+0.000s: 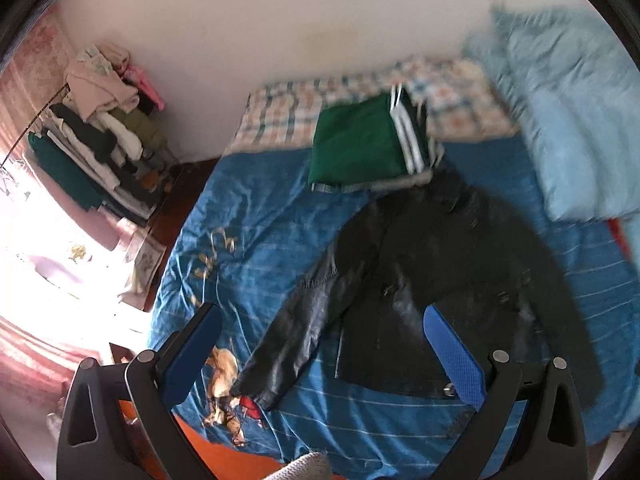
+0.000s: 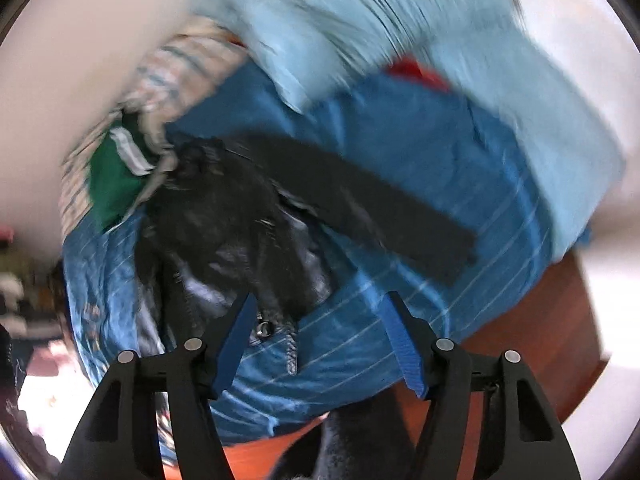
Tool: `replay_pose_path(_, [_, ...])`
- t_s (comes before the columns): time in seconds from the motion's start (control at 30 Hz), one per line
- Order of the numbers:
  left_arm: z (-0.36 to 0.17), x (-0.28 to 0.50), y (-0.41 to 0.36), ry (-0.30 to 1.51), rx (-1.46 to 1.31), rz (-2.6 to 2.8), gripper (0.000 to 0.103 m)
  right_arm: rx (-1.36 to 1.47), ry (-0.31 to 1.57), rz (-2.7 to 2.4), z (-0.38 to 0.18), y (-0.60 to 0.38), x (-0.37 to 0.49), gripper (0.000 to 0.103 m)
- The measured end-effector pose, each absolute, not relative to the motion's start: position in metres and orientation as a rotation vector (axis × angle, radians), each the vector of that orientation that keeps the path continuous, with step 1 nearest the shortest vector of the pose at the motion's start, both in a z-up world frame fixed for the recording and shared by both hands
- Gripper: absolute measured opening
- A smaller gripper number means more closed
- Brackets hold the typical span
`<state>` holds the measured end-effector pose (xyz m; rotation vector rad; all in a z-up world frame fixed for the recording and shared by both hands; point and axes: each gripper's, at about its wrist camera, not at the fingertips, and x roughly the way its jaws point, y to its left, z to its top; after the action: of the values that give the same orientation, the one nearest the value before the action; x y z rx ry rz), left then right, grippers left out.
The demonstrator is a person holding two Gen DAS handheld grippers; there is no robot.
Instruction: Fold large clothes
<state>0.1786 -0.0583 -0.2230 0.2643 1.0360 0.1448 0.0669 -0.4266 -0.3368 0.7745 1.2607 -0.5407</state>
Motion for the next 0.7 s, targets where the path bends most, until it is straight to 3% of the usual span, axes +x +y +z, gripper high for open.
replay_pose_path(0.3, [-0.400, 0.230, -0.076, 1.216, 0.299, 0.253, 0.103, 1.393, 1.110, -0.787, -0.598, -0.527, -0.018, 0.067])
replay_pose_path(0.43, [-0.458, 0.243, -0.079, 1.295, 0.292, 0.302, 0.103, 1.604, 0.960, -0.897, -0.668, -0.546, -0.052, 0.068])
replay_pose_path(0.6, [-0.500, 0.250, -0.089, 1.348, 0.292, 0.279, 0.103, 1.698, 0.653, -0.943, -0.675, -0.567, -0.068, 0.067])
replay_pose_path(0.7, [-0.509, 0.251, -0.098, 1.346, 0.294, 0.245, 0.103, 1.629, 0.602, -0.944, -0.673, -0.580, -0.065, 0.064])
